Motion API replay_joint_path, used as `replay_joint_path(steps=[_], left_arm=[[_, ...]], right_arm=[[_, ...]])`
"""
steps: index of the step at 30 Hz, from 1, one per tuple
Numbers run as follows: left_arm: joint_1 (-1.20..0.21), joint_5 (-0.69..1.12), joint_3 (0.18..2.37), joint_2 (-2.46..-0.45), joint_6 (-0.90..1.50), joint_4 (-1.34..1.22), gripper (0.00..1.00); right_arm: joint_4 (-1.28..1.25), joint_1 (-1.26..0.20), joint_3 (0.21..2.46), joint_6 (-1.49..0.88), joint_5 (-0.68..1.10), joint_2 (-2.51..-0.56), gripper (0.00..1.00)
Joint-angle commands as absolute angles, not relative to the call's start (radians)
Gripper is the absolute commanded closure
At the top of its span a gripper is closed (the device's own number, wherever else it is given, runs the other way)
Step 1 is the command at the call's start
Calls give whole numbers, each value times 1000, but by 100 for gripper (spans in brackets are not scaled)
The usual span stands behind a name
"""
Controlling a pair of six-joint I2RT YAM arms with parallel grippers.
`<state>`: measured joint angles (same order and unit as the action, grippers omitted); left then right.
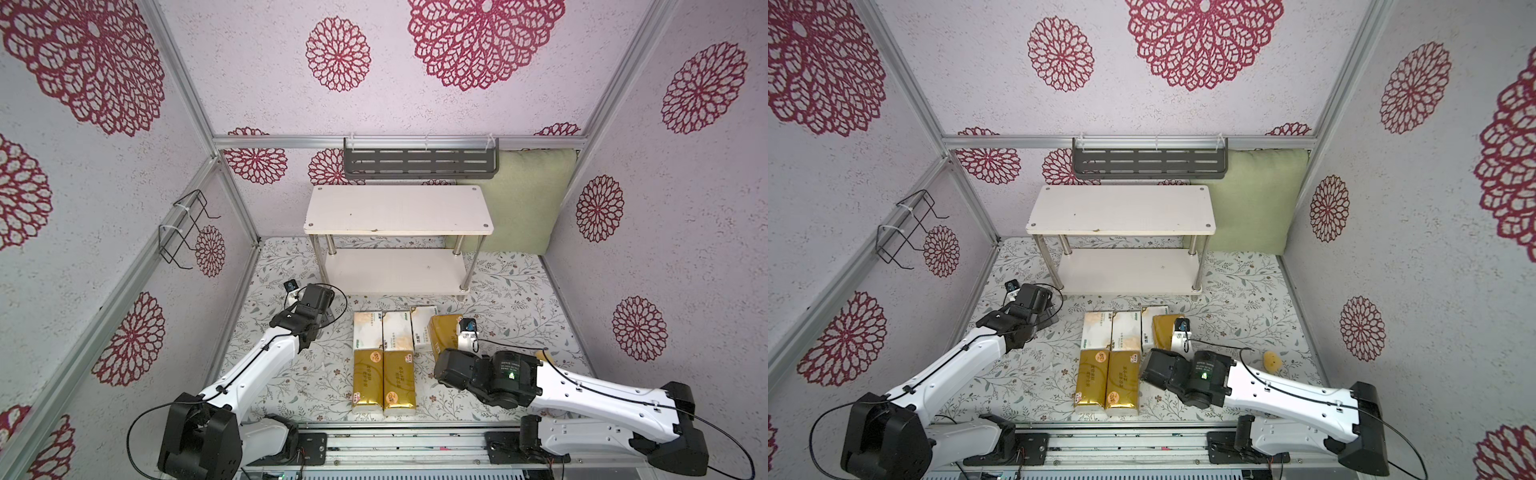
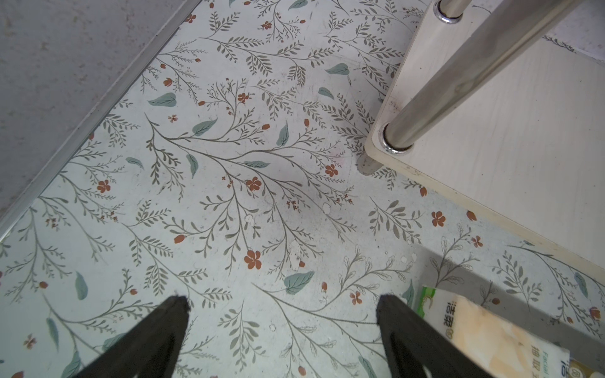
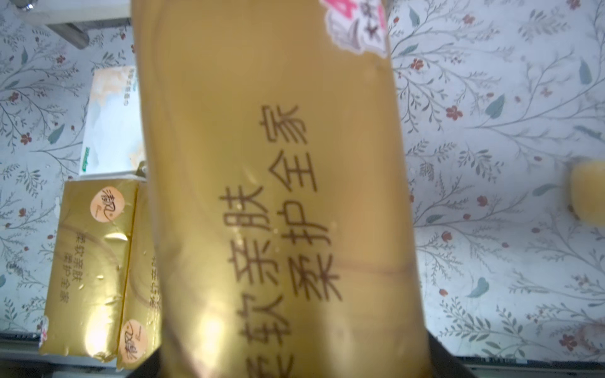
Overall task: Place the tissue boxes on the shelf by color
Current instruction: Pick up the box of tissues from the center of the board.
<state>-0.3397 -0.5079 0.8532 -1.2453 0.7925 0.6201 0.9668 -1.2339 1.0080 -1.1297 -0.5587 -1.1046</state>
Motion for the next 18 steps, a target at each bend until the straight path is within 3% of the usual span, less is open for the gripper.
replay_joint_path(steps=[1,9,18], left_arm=[[-342,-511,882,-1237,804,629,3],[-348,-507,859,-1235,821,616,3],[-356,-512,863,-1236,811,623,3]], right_arm=[[837,-1142,1045,-920,-632,-1091,25],[638,-944,1098,-643,-544,-1172,25],[453,-736,1116,-484,-399,-1292,25]])
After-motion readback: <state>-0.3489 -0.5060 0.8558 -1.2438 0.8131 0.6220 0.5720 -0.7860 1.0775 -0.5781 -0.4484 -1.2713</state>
